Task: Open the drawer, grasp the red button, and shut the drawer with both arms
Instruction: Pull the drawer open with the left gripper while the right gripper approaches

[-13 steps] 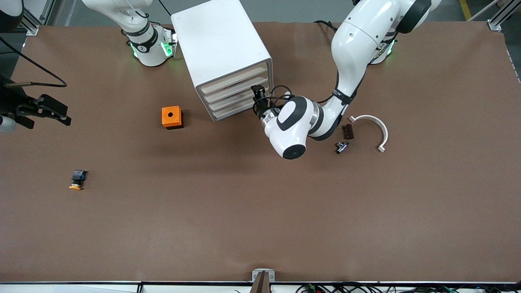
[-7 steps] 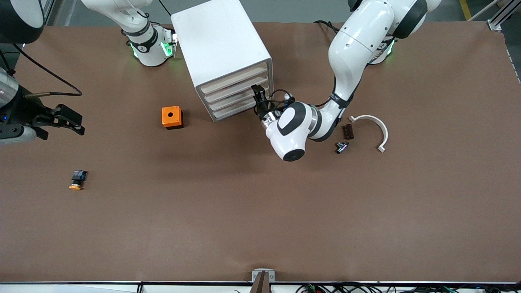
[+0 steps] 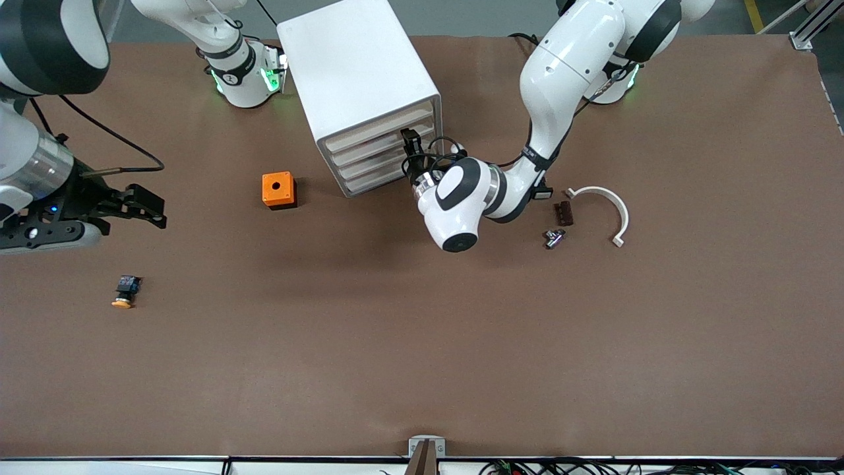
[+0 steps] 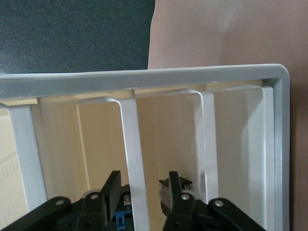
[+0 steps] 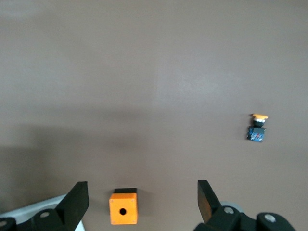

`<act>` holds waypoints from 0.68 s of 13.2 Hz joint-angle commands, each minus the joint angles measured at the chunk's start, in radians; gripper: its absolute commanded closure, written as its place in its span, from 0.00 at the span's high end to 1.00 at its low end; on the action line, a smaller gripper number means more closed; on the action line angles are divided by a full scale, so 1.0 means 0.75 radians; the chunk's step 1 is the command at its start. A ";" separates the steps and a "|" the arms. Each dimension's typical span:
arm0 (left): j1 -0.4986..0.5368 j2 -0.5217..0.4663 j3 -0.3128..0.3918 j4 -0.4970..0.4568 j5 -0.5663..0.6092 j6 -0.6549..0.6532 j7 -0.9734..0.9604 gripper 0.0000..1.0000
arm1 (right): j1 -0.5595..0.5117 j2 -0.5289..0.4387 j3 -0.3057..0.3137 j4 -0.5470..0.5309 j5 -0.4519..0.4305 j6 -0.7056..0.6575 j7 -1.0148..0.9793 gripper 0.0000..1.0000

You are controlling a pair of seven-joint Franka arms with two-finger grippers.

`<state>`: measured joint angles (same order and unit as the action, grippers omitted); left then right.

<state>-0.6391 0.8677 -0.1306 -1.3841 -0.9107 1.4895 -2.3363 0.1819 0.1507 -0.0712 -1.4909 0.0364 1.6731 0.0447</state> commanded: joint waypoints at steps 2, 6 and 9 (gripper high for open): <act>-0.021 -0.003 0.013 0.005 -0.025 -0.014 -0.006 0.00 | 0.121 0.004 -0.005 0.016 0.013 -0.056 0.318 1.00; 0.031 -0.016 0.051 0.017 -0.011 -0.014 0.000 0.00 | 0.279 0.006 -0.007 0.012 0.013 -0.110 0.696 1.00; 0.103 -0.009 0.062 0.050 -0.007 -0.008 0.006 0.00 | 0.403 0.042 -0.005 0.012 0.013 -0.116 0.964 1.00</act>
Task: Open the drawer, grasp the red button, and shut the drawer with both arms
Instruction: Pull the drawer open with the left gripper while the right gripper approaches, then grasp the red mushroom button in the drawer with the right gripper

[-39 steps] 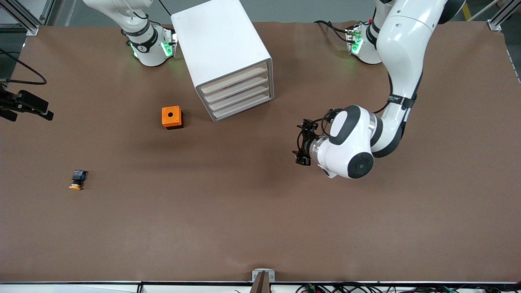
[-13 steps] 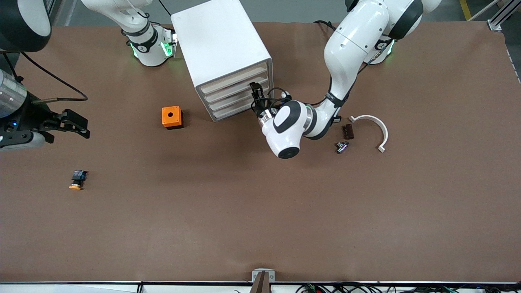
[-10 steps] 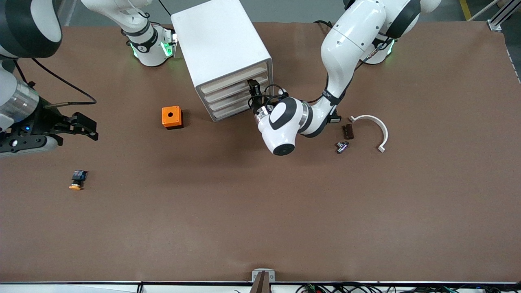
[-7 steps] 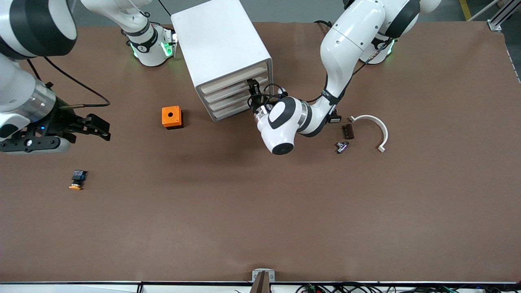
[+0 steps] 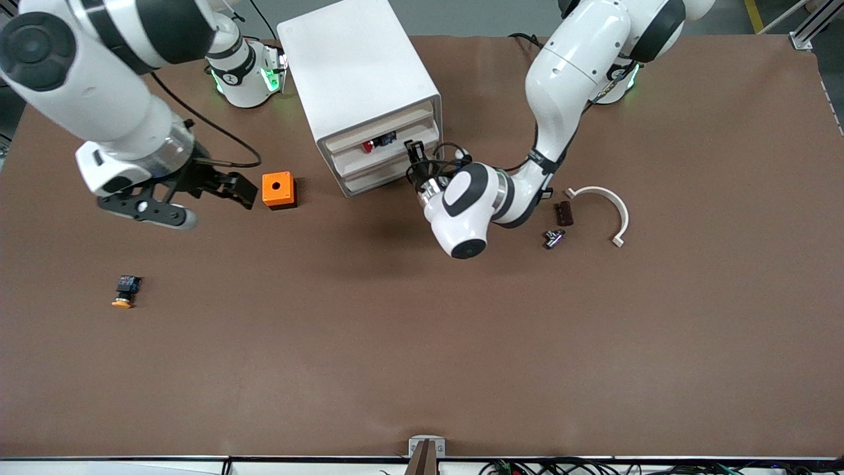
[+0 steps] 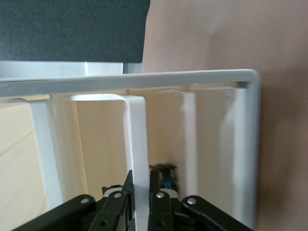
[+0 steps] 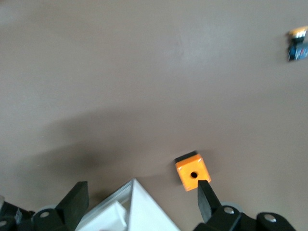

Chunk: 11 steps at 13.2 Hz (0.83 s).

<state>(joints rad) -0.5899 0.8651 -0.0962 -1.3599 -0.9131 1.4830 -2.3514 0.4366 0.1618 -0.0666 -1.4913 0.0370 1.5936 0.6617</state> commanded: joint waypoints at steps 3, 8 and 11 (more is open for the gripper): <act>0.079 -0.006 0.108 0.056 -0.008 0.003 0.096 0.00 | 0.215 0.099 -0.011 0.015 0.008 0.019 0.407 1.00; 0.142 -0.012 0.110 0.064 -0.010 0.005 0.172 0.47 | 0.428 0.228 -0.014 0.013 -0.004 0.174 0.854 1.00; 0.173 -0.028 0.124 0.071 -0.010 0.005 0.167 1.00 | 0.516 0.301 -0.014 0.009 -0.004 0.264 1.023 1.00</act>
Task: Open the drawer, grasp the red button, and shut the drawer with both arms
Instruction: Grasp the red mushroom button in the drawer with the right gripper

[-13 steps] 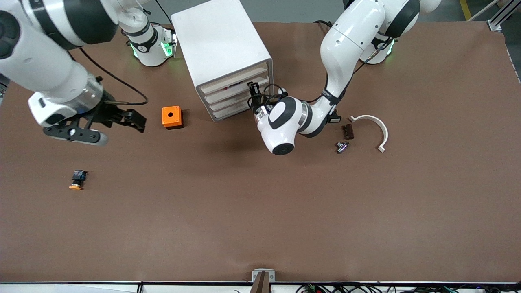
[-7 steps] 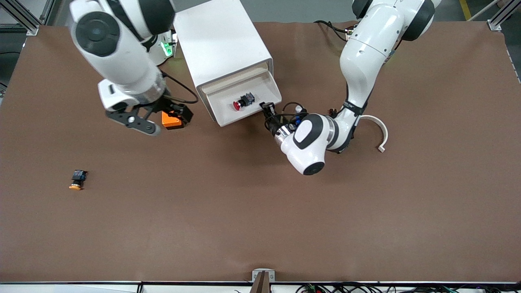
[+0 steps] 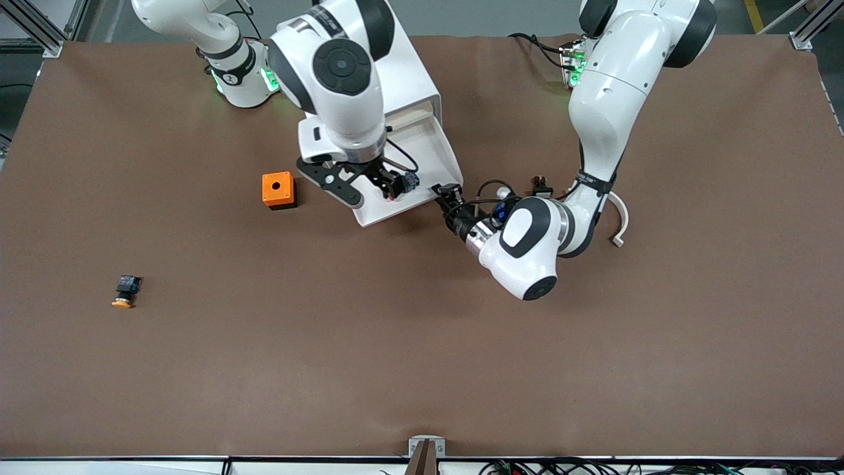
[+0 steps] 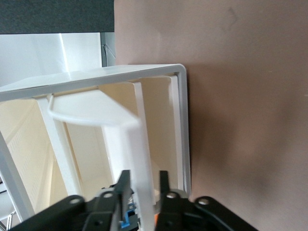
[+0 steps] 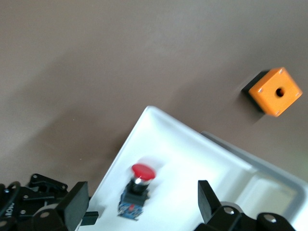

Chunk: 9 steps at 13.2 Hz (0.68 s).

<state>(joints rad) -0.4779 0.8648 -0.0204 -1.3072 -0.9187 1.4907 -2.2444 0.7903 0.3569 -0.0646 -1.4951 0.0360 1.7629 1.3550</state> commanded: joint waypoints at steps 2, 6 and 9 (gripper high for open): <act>0.064 -0.036 0.050 0.086 0.000 -0.008 0.025 1.00 | 0.069 0.082 -0.016 0.006 -0.005 0.087 0.167 1.00; 0.087 -0.085 0.178 0.152 0.148 0.108 0.202 1.00 | 0.069 0.107 -0.016 -0.062 -0.003 0.106 0.277 1.00; 0.075 -0.114 0.195 0.156 0.188 0.186 0.517 1.00 | 0.067 0.107 -0.014 -0.140 0.013 0.184 0.340 1.00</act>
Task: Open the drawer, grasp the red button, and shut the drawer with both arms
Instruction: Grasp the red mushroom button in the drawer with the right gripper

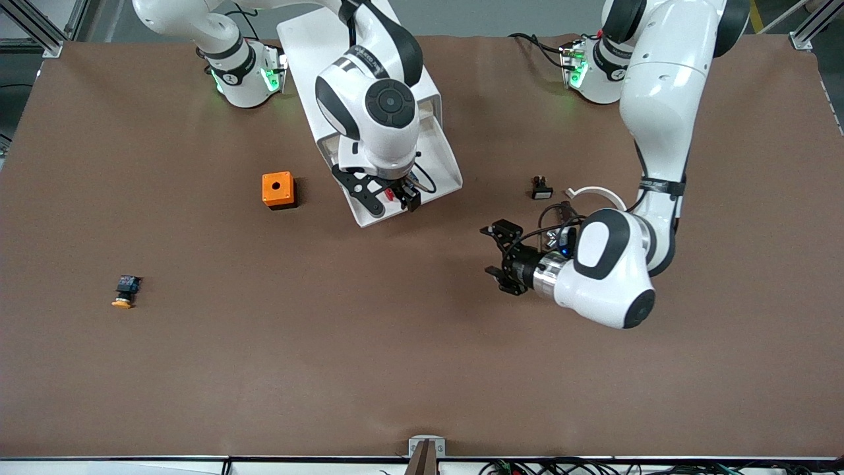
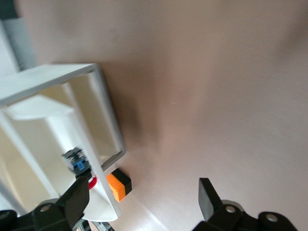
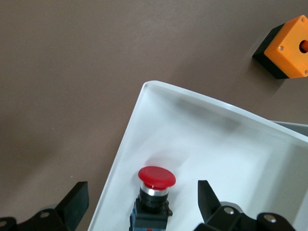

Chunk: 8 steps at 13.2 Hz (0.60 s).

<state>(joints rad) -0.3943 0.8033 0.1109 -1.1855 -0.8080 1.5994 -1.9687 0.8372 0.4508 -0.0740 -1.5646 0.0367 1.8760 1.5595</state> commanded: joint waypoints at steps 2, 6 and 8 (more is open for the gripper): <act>-0.045 -0.069 0.022 -0.004 0.120 0.078 0.433 1.00 | 0.035 -0.018 -0.002 -0.047 0.010 0.033 0.144 1.00; -0.045 -0.122 0.022 -0.011 0.357 0.083 0.871 1.00 | 0.084 0.025 -0.002 -0.047 0.012 0.053 0.146 1.00; -0.047 -0.161 0.008 -0.017 0.459 0.083 0.943 1.00 | 0.084 0.041 -0.002 -0.047 0.012 0.062 0.144 1.00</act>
<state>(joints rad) -0.4170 0.7261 0.1146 -1.1777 -0.5291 1.6559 -1.3214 0.8984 0.4686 -0.0706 -1.5962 0.0374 1.9084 1.6580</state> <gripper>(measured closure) 0.000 0.000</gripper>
